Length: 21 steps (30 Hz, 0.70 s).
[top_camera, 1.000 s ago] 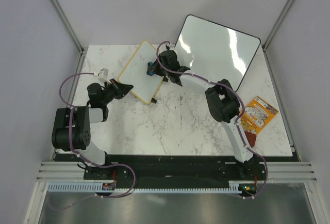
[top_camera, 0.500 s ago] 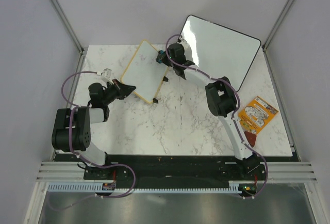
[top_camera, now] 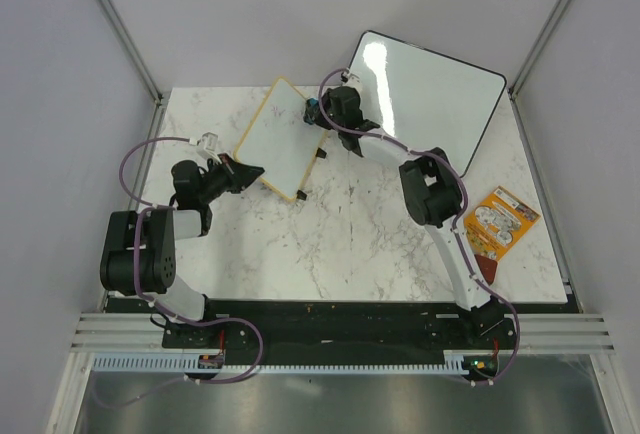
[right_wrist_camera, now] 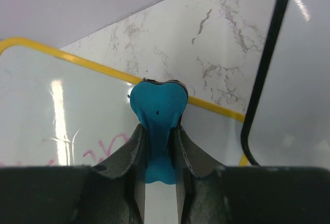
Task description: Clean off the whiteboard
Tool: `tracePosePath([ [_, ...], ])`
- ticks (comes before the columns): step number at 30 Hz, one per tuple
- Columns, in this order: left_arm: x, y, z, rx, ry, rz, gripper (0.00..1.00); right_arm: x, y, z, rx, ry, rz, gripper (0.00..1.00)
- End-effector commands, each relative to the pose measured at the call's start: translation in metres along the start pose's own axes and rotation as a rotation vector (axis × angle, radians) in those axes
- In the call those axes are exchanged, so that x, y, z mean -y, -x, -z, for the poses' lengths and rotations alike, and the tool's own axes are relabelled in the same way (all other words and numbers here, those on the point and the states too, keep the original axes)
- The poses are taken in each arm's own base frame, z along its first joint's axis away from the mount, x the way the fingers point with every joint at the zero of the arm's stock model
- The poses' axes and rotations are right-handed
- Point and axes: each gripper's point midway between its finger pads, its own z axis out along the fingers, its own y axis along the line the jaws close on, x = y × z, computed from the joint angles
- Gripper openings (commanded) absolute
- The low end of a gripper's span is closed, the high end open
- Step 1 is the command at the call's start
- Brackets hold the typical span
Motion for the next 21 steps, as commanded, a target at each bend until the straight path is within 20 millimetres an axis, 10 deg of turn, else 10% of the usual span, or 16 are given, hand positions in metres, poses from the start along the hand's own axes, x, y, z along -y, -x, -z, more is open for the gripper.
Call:
tracePosePath([
  [1, 0.011, -0.043, 0.005, -0.151, -0.088, -0.076, 0.02, -0.097, -0.058, 0.035, -0.166, 0.221, 0.127, 0.0],
  [9, 0.011, -0.044, 0.005, -0.155, -0.089, -0.079, 0.02, -0.139, -0.107, 0.048, -0.352, 0.341, 0.161, 0.0],
  [21, 0.011, -0.043, 0.005, -0.154, -0.087, -0.083, 0.02, -0.064, -0.091, 0.007, -0.249, 0.099, 0.098, 0.0],
])
